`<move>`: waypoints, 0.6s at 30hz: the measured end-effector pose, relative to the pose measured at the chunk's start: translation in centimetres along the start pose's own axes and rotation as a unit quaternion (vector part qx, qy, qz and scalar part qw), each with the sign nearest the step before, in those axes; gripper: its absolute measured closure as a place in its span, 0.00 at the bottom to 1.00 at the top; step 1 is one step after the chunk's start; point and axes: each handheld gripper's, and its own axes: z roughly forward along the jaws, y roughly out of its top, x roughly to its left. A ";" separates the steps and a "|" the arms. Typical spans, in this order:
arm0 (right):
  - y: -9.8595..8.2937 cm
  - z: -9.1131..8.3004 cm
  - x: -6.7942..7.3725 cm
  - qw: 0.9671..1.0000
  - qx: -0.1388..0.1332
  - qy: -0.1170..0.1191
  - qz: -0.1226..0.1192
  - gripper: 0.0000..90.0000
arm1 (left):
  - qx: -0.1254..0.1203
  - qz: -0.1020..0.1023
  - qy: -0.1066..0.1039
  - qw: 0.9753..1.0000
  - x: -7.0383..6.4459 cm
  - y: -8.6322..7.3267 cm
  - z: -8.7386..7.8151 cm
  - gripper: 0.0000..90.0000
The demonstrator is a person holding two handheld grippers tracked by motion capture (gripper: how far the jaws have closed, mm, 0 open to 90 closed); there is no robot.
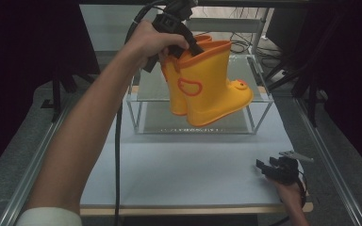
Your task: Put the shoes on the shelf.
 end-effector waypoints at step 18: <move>0.0 0.0 -0.1 1.000 -0.001 0.003 0.002 0.37 | -0.045 -0.102 0.100 0.989 5.3 4.0 2.0 0.93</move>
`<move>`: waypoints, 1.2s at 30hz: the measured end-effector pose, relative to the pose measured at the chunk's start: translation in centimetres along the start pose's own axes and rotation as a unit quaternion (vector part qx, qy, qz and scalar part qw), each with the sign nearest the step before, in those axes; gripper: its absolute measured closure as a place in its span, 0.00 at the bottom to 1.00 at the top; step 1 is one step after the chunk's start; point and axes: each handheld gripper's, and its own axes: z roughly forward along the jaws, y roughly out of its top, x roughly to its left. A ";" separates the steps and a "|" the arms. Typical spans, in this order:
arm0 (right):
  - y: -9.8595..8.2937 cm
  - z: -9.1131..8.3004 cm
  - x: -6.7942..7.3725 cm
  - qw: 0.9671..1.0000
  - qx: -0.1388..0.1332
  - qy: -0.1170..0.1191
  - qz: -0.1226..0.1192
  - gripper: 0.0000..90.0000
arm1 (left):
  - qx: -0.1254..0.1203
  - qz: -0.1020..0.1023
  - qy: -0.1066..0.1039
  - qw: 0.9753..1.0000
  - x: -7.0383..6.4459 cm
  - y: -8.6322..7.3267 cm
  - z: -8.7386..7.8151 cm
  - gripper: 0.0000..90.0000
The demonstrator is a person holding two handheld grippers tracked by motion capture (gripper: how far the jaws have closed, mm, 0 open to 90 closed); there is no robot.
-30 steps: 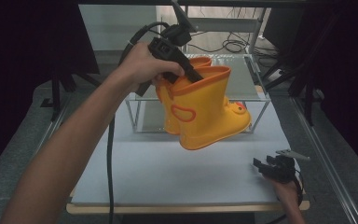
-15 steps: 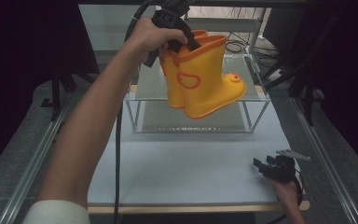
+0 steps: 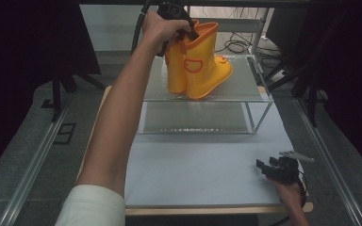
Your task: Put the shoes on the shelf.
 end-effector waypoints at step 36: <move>0.0 0.0 0.1 1.000 0.000 -0.003 -0.003 0.37 | -0.016 -0.056 0.065 0.996 3.4 0.4 4.0 0.92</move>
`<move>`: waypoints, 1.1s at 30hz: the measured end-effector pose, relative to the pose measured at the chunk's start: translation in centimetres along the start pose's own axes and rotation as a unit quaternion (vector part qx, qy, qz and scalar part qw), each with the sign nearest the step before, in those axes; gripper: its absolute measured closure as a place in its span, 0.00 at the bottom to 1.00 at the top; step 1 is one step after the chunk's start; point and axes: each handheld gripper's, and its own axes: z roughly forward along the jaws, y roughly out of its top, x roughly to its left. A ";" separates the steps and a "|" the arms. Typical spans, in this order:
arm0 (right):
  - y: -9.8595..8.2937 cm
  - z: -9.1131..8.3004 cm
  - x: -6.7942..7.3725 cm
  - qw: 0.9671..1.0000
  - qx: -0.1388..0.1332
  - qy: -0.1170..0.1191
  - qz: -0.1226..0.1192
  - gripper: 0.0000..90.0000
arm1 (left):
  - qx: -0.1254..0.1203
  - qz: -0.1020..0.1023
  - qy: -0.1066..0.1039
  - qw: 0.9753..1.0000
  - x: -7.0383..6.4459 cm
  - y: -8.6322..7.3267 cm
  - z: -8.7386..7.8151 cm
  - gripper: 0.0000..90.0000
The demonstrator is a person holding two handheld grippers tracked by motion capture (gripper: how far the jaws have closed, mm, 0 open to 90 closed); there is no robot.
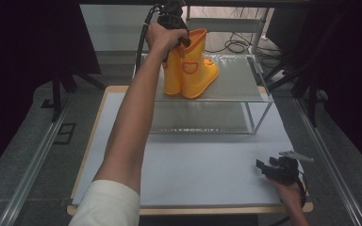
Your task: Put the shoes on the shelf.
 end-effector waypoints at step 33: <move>0.0 0.0 0.2 1.000 0.001 -0.004 -0.004 0.37 | -0.103 0.082 -0.035 0.991 -1.8 -1.9 -8.3 0.85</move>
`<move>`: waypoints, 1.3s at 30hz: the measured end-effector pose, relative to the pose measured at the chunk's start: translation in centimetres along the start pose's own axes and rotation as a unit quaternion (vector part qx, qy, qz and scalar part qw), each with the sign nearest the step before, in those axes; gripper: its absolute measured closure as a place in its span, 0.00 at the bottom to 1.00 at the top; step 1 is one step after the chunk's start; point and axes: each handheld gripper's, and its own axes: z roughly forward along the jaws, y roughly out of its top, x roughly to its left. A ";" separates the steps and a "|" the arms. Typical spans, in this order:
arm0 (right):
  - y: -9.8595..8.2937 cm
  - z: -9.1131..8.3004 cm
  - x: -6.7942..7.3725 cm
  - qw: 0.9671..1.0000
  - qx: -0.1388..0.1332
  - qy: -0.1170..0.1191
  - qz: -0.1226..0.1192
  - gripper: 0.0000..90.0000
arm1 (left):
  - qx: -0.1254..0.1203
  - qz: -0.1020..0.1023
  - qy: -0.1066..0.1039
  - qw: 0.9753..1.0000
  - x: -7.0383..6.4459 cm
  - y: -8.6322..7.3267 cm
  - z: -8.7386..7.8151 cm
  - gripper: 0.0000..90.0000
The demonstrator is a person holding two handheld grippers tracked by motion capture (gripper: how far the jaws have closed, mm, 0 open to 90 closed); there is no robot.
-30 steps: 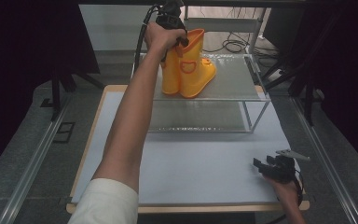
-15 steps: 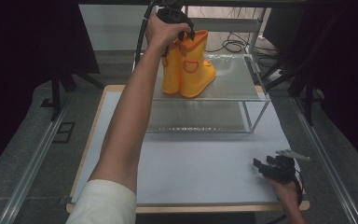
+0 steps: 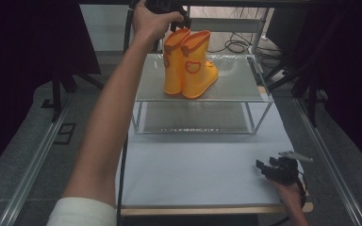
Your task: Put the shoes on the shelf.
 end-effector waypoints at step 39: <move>0.0 0.0 0.1 1.000 0.002 -0.003 -0.003 0.37 | 0.089 -0.002 0.035 0.995 8.3 -12.3 2.8 1.00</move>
